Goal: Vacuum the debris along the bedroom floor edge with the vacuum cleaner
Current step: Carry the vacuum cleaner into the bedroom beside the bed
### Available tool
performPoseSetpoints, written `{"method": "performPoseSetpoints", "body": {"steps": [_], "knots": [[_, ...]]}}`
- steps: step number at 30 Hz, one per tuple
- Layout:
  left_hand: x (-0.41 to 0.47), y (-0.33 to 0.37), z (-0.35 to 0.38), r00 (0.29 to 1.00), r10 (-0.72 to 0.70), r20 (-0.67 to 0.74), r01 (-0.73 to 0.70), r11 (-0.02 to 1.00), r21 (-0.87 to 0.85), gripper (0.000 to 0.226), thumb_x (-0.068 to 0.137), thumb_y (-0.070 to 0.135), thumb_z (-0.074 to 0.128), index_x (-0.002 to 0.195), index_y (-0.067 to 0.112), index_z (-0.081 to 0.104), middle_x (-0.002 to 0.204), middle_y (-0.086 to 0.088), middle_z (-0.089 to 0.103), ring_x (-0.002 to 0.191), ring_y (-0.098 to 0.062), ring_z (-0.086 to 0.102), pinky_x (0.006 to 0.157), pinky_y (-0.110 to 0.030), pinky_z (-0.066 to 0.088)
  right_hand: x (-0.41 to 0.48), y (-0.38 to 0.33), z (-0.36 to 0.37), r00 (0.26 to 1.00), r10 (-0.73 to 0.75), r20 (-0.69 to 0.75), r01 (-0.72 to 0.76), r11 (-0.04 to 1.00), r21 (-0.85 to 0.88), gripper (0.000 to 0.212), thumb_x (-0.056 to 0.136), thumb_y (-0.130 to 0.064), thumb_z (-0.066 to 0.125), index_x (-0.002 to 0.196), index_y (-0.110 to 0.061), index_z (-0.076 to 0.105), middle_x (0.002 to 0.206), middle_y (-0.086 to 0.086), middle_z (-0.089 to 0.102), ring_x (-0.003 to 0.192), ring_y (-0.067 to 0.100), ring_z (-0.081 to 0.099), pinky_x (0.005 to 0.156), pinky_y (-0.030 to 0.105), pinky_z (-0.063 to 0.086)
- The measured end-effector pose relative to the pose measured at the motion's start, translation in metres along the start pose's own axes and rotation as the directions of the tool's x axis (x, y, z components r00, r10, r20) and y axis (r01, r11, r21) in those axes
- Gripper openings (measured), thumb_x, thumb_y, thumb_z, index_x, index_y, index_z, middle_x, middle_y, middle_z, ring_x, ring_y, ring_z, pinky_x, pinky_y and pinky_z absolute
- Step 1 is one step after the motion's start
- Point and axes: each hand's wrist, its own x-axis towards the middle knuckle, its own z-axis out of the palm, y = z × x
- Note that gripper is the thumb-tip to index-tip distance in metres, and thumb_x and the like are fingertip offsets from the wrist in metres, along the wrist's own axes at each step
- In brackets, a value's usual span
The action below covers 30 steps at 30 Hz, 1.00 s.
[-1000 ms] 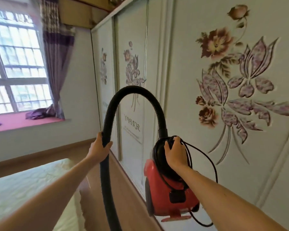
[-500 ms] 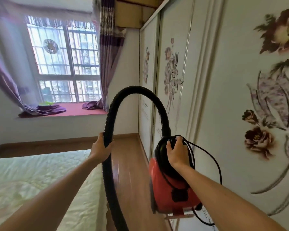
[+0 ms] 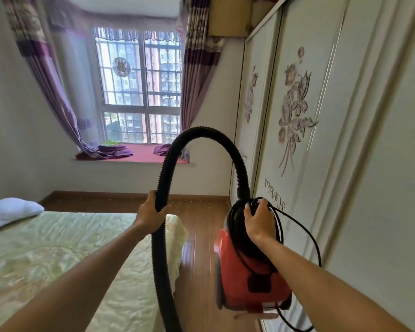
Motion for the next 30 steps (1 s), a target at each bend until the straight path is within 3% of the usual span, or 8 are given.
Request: {"method": "performPoseSetpoints", "body": {"steps": [3,8,13,22,30], "knots": [[0.043,-0.007,0.003,1.000,-0.015,-0.008,0.015,1.000,0.014,0.042,0.095,0.022,0.061,0.130,0.014,0.040,0.098,-0.011,0.060,0.076,-0.023,0.060,0.056,-0.029,0.046,0.039,-0.004,0.028,1.000,0.002,0.009,-0.002,1.000,0.006,0.036,0.100,-0.035,0.049,0.121,-0.006,0.047,0.109,0.013,0.064,0.098,0.030,0.064,0.067,0.031,0.046],[0.156,-0.016,0.022,1.000,-0.018,0.003,0.018,1.000,0.011,0.041,0.094,0.022,0.062,0.128,0.015,0.042,0.094,-0.011,0.062,0.075,-0.022,0.062,0.056,-0.028,0.047,0.136,-0.019,0.081,1.000,0.003,0.013,-0.003,1.000,-0.009,0.039,0.101,-0.033,0.049,0.125,-0.004,0.045,0.111,0.016,0.062,0.101,0.032,0.062,0.068,0.029,0.039],[0.178,-0.024,0.017,1.000,-0.012,-0.005,0.012,1.000,0.004,0.044,0.094,0.024,0.063,0.130,0.016,0.040,0.093,-0.012,0.064,0.076,-0.025,0.064,0.059,-0.031,0.048,0.160,-0.019,0.088,1.000,-0.019,0.011,0.019,1.000,0.002,0.037,0.100,-0.034,0.050,0.122,-0.005,0.046,0.109,0.015,0.064,0.098,0.031,0.064,0.068,0.029,0.043],[0.279,-0.024,0.052,1.000,-0.022,0.018,0.022,1.000,0.013,0.044,0.094,0.022,0.062,0.131,0.017,0.039,0.087,-0.010,0.062,0.068,-0.020,0.061,0.050,-0.027,0.044,0.262,-0.020,0.130,1.000,-0.025,-0.007,0.025,1.000,-0.019,0.036,0.100,-0.032,0.051,0.121,-0.003,0.047,0.106,0.016,0.065,0.097,0.033,0.064,0.069,0.030,0.043],[0.374,-0.025,0.091,1.000,-0.029,-0.006,0.029,0.998,0.047,0.043,0.094,0.022,0.062,0.130,0.014,0.041,0.092,-0.012,0.064,0.075,-0.026,0.063,0.058,-0.031,0.046,0.363,-0.005,0.182,0.999,-0.027,0.027,0.027,1.000,-0.001,0.038,0.101,-0.031,0.050,0.124,-0.002,0.047,0.108,0.014,0.063,0.100,0.031,0.063,0.070,0.029,0.040]]}}
